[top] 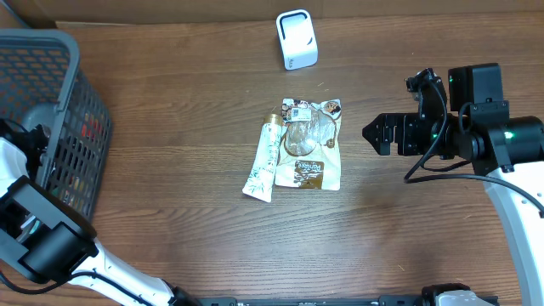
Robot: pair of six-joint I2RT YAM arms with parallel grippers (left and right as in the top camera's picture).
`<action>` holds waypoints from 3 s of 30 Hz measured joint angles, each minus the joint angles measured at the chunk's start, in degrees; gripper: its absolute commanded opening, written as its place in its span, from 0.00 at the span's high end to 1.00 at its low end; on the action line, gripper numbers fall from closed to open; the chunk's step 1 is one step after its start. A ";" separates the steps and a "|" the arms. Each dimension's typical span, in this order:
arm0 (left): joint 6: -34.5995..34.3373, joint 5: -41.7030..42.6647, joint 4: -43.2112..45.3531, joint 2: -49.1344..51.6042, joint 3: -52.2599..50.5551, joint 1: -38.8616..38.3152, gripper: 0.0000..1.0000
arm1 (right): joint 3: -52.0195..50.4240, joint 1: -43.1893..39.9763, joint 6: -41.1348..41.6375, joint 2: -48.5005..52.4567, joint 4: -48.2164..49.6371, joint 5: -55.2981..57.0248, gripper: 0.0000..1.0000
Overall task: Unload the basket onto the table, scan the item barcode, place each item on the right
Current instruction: 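Return the left gripper to the basket and grasp the red spaghetti pack, then lay the red spaghetti pack left of the white tube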
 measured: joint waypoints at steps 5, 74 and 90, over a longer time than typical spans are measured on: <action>1.75 0.00 0.87 -0.20 -0.72 -0.15 0.77 | 0.00 0.00 0.00 0.00 0.00 0.00 0.00; 2.99 16.74 -36.85 0.48 67.69 1.70 0.95 | 0.00 0.00 0.00 0.00 -0.83 -0.02 0.00; 1.05 16.22 -44.19 -14.25 66.47 -30.73 0.95 | 0.00 0.00 0.00 0.00 -1.46 -0.02 0.00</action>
